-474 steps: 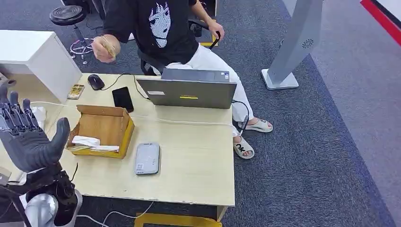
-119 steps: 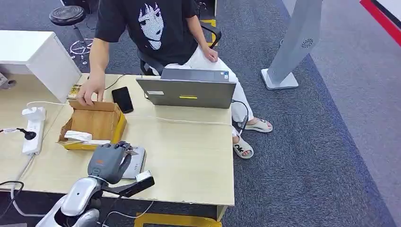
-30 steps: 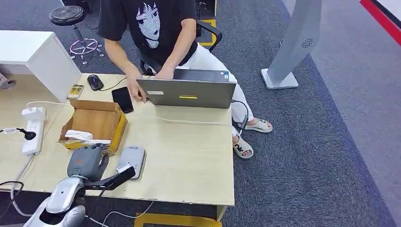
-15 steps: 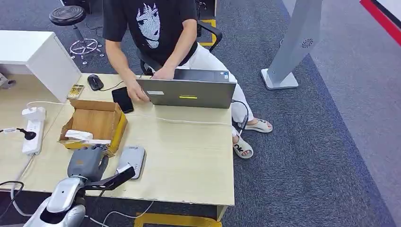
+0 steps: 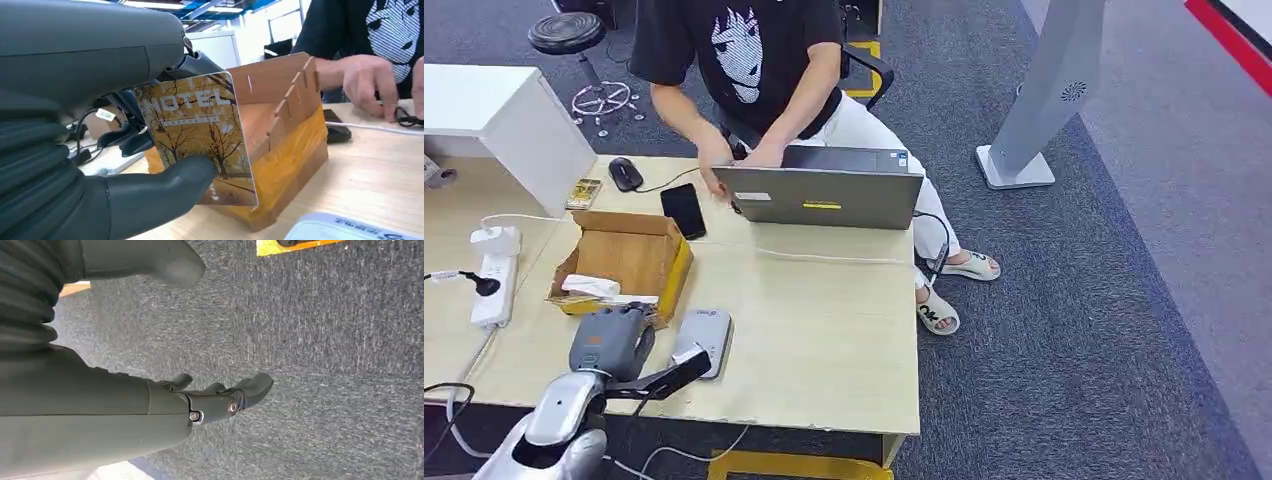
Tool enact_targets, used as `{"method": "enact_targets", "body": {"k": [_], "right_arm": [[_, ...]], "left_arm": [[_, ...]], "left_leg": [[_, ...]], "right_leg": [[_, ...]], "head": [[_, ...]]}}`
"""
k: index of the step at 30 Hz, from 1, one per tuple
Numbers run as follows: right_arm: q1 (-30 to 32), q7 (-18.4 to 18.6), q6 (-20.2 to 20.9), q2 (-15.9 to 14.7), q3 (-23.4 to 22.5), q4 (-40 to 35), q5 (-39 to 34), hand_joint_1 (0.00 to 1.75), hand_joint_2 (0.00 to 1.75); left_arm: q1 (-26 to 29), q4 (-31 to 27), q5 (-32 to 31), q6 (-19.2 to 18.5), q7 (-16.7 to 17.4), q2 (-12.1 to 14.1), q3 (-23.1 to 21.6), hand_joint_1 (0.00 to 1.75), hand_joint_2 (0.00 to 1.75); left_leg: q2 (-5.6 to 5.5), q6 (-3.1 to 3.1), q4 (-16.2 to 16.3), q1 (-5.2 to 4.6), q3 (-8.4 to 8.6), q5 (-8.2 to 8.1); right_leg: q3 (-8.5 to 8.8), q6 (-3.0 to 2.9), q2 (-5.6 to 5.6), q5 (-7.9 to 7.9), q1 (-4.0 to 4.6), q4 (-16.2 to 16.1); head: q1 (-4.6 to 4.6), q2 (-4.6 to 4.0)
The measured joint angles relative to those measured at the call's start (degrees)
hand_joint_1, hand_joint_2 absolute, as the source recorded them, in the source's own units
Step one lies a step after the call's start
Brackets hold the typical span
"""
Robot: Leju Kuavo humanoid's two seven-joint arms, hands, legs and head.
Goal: Pass the card to the sensor for recognition and then transmit it.
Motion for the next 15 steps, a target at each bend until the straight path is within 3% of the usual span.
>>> {"method": "enact_targets", "body": {"k": [15], "right_arm": [[-0.6, -0.2, -0.7, -1.0, 1.2, 2.3, -0.2, 0.0, 1.75]], "left_arm": [[-2.3, 2.7, -0.5, 1.0, -0.8, -0.5, -0.8, 1.75, 1.75]], "left_leg": [[0.0, 0.0, 0.0, 0.0, -0.01, 0.0]], "right_leg": [[-0.02, 0.0, 0.01, 0.0, 0.0, 0.0]], "head": [[0.0, 0.0]]}}
